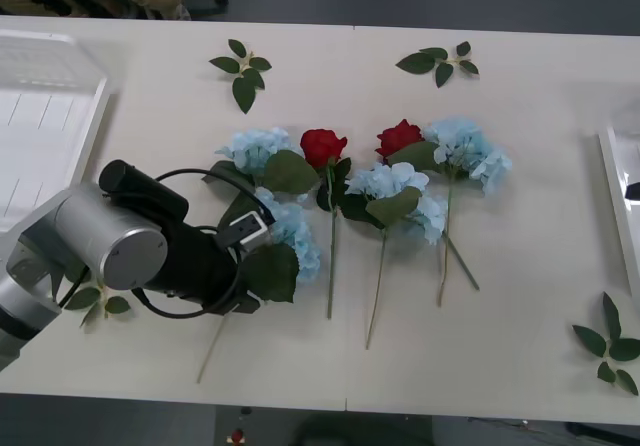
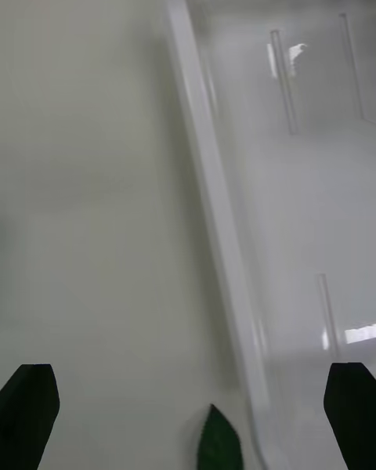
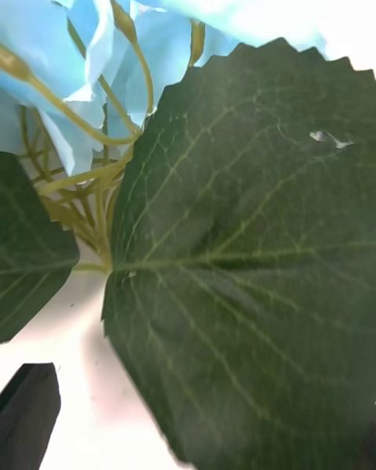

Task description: Put the red flowers into the right box and the blue flowers into the left box

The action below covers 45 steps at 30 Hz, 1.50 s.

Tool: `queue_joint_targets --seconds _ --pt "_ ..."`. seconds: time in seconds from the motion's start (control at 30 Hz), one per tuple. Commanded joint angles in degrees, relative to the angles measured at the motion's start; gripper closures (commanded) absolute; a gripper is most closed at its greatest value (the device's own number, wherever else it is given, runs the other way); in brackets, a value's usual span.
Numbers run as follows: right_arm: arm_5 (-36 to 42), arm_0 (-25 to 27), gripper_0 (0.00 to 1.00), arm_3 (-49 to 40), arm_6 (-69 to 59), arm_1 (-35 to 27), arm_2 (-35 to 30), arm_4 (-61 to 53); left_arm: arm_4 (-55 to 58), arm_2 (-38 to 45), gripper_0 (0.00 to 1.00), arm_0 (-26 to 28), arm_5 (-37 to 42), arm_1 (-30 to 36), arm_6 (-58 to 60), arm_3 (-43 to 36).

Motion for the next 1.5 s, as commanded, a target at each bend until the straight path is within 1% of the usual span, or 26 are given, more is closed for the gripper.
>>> queue_joint_targets --seconds 0.03,0.23,0.4,0.53,0.67,0.7,0.8,0.83,0.9,0.93,1.0,1.07,1.27,1.37,1.5 --pt "-2.2 -0.5 0.00 -5.0 -6.3 -0.2 3.8 -0.1 -0.7 -1.0 0.07 -1.8 -1.0 -0.6 -2.8 1.0" --pt "-3.7 -2.3 0.00 -9.5 -11.5 1.9 7.6 0.0 -1.7 -1.7 0.07 -1.9 -2.2 -0.8 -2.8 2.1" --pt "-3.6 -5.9 0.00 -11.8 -16.2 3.4 12.5 1.4 -3.3 -3.0 0.08 -3.0 -2.2 -1.4 -2.7 3.2" --pt "-3.6 -8.9 0.00 -12.2 -19.0 5.9 15.6 3.0 -6.5 -4.6 0.08 -3.9 -2.2 -1.6 -2.5 3.3" --pt "-3.0 -11.7 0.00 -11.6 -19.5 8.4 18.4 4.5 -6.8 -4.7 0.09 -4.0 -2.2 -1.7 -2.2 3.4" --pt "-2.4 -12.6 0.00 -11.6 -19.7 9.2 19.4 5.8 -6.9 -4.7 0.13 -4.1 -2.2 -1.7 -2.2 3.4" --pt "-0.9 -14.0 0.00 -11.5 -20.3 11.6 21.7 9.2 -7.3 -4.7 0.40 -4.1 -2.2 -1.8 -2.2 3.3" --pt "-0.9 -14.1 0.00 -11.5 -20.5 12.6 22.3 10.5 -7.4 -4.8 0.56 -4.1 -2.2 -1.8 -2.2 3.4" --pt "-0.9 -14.1 0.00 -11.6 -20.7 14.3 23.4 13.3 -7.6 -5.2 0.72 -4.2 -2.2 -1.8 -1.9 3.4" --pt "-0.9 -14.2 0.00 -11.5 -20.8 14.8 23.7 14.1 -7.6 -5.3 0.76 -4.3 -2.2 -1.8 -1.9 3.5" --pt "0.5 -14.6 0.00 -11.5 -21.2 16.4 24.8 17.3 -7.8 -5.6 0.94 -4.3 -2.2 -1.7 -1.7 3.6" --pt "2.2 -14.8 0.00 -11.5 -21.3 17.5 25.2 19.5 -7.8 -5.6 0.98 -4.3 -2.2 -1.8 -1.5 3.6" --pt "4.4 -14.8 0.00 -11.4 -22.3 20.1 25.2 22.8 -7.9 -5.6 1.00 -4.2 -2.2 -1.8 -1.3 3.7" --pt "4.3 -14.8 0.00 -10.8 -22.7 20.8 25.1 23.6 -7.8 -5.4 1.00 -4.3 -2.2 -1.7 -1.1 3.6" --pt "1.3 -14.8 0.00 -8.5 -23.0 21.3 25.2 23.6 -7.4 -5.4 1.00 -4.4 -2.2 -1.3 -0.7 3.6"
